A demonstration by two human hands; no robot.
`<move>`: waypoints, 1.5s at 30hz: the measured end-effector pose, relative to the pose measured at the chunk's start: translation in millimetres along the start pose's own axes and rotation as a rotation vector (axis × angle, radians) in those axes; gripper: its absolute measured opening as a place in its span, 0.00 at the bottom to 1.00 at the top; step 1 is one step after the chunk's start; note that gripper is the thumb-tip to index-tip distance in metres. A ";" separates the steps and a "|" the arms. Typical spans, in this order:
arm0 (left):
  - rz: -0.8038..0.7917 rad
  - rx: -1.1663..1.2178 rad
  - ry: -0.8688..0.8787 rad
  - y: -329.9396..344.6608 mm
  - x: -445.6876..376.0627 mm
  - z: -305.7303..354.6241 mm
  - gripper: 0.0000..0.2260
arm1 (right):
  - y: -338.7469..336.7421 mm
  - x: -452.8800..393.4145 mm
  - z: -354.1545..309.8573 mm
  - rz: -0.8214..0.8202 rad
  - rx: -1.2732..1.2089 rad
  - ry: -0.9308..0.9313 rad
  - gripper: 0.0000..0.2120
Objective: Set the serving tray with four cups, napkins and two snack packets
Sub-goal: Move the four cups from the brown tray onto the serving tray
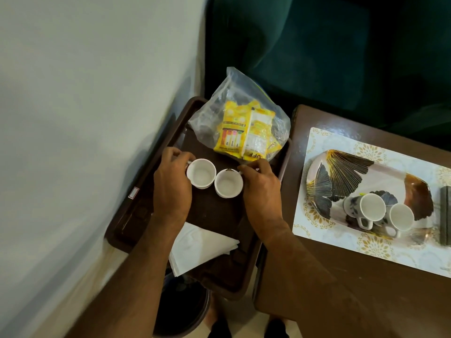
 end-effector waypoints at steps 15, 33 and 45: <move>0.122 -0.018 -0.179 -11.0 58.2 -6.2 0.07 | -3.3 34.3 10.5 -0.143 -0.007 0.082 0.07; 0.271 0.158 -0.223 -32.6 97.2 59.8 0.07 | -83.0 44.8 27.3 0.281 -0.259 0.181 0.02; 0.232 0.216 -0.052 14.3 101.5 166.7 0.06 | -164.2 26.1 113.1 0.386 -0.207 0.202 0.02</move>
Point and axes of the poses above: each hand's wrist, its own x-axis away from the middle knuckle, its own y-axis out of the palm, z = x × y, the point moved 8 cm from there along -x, towards the middle knuckle, and after that the axes turned 9 degrees about z, right-handed, at the moved point
